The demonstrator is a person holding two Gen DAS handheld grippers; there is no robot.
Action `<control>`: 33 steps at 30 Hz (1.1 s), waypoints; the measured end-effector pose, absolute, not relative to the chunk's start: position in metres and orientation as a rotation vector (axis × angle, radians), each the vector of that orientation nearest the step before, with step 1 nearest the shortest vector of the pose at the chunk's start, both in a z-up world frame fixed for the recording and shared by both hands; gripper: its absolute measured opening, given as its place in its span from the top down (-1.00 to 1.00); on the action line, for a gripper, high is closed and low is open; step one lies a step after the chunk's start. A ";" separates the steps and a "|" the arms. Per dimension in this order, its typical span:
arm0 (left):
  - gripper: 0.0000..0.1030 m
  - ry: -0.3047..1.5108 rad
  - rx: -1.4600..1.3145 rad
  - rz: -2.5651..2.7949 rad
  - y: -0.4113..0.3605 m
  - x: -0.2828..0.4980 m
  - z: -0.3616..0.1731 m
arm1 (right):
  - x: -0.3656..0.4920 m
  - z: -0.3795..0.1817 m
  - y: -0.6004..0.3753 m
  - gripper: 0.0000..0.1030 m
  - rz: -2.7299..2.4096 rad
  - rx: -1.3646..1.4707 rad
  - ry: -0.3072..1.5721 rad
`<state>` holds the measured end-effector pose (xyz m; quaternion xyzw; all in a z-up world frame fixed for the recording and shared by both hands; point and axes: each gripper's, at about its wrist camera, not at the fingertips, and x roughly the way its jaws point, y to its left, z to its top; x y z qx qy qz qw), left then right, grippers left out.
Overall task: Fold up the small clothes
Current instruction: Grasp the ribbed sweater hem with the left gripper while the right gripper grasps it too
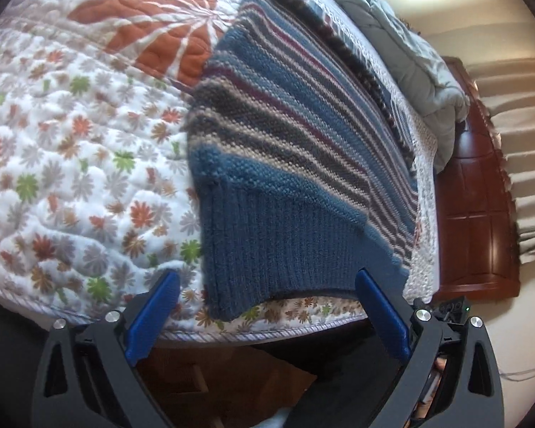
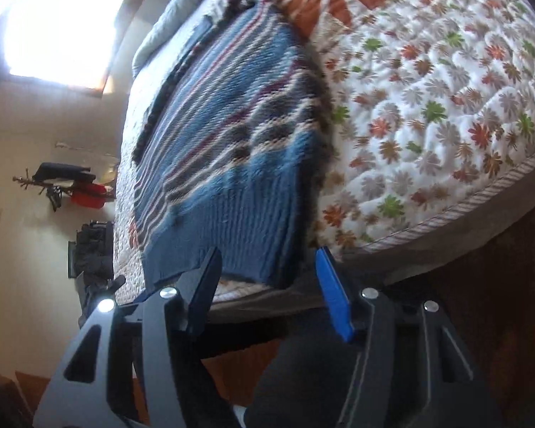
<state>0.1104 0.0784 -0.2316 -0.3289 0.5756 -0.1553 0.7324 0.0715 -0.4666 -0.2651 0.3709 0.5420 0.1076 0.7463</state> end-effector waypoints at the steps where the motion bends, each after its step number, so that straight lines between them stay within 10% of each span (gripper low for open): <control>1: -0.90 1.268 -0.709 -0.342 0.075 0.112 -0.231 | 0.072 -0.268 -0.468 -0.08 0.230 0.821 1.193; 8: -0.13 1.299 -0.663 -0.344 0.059 0.118 -0.232 | 0.080 -0.275 -0.463 -0.08 0.277 0.840 1.205; 17: -0.12 1.289 -0.722 -0.336 0.067 0.113 -0.236 | 0.094 -0.278 -0.447 0.39 0.310 0.847 1.234; 21: 0.37 1.273 -0.720 -0.330 0.072 0.109 -0.235 | 0.096 -0.273 -0.443 0.72 0.322 0.839 1.207; 33: 0.62 1.187 -0.686 -0.351 0.070 0.110 -0.199 | 0.106 -0.248 -0.438 0.82 0.349 0.835 1.126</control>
